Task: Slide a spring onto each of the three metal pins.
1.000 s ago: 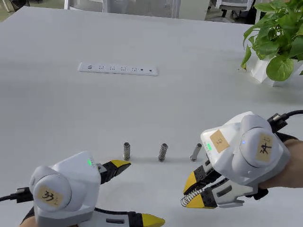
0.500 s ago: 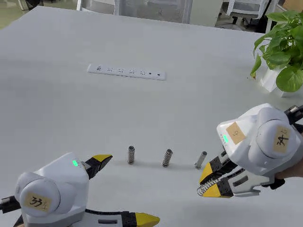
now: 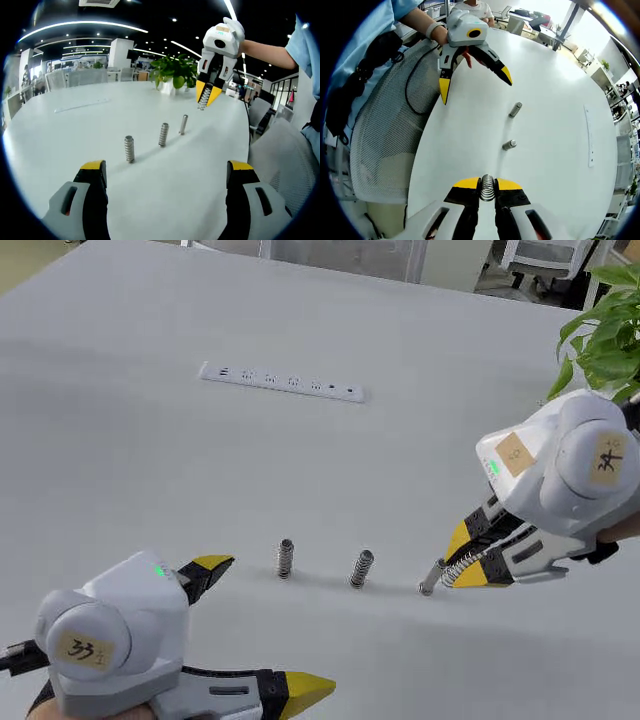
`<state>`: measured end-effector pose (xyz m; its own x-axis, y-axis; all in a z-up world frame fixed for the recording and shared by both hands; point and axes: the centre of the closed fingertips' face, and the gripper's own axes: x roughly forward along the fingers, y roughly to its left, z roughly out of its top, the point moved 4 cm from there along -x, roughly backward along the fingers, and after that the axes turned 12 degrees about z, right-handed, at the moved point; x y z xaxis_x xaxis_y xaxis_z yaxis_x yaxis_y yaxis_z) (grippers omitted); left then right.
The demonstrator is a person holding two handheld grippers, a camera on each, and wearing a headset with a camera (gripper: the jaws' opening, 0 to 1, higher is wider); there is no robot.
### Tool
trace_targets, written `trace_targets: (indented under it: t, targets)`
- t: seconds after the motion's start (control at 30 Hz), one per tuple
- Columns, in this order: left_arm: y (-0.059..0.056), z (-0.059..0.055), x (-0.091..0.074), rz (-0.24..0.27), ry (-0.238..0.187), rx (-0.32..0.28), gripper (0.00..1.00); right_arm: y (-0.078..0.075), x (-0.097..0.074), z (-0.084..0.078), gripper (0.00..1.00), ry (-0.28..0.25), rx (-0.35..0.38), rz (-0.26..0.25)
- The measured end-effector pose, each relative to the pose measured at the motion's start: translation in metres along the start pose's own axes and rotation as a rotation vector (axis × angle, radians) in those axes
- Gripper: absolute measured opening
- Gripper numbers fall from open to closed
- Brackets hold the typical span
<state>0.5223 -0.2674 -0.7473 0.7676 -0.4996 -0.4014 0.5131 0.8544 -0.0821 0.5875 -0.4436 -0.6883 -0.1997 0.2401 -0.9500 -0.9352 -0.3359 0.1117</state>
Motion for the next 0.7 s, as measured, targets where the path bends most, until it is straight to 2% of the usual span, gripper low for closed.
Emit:
trace_targets:
  t: [0.2, 0.27, 0.3, 0.33, 0.53, 0.7]
  targets:
    - [0.006, -0.001, -0.001, 0.026, 0.001, 0.001, 0.99, -0.011, 0.000, -0.007, 0.08, 0.063, -0.020, -0.005]
    - [0.007, -0.001, -0.001, 0.029, 0.002, 0.004, 0.99, -0.015, 0.000, -0.009, 0.08, 0.071, -0.020, -0.005]
    - [0.007, -0.001, -0.001, 0.031, 0.002, 0.004, 0.99, -0.023, 0.000, -0.011, 0.08, 0.072, -0.013, -0.003]
    - [0.007, -0.001, -0.002, 0.033, 0.001, 0.008, 0.99, -0.025, 0.000, -0.012, 0.08, 0.072, -0.011, -0.003]
    - [0.011, 0.000, -0.003, 0.051, -0.006, -0.002, 0.98, -0.032, 0.005, -0.017, 0.08, 0.103, -0.018, 0.002]
    - [0.016, 0.001, -0.006, 0.071, -0.017, -0.018, 0.98, -0.030, 0.011, -0.018, 0.08, 0.127, -0.017, 0.018]
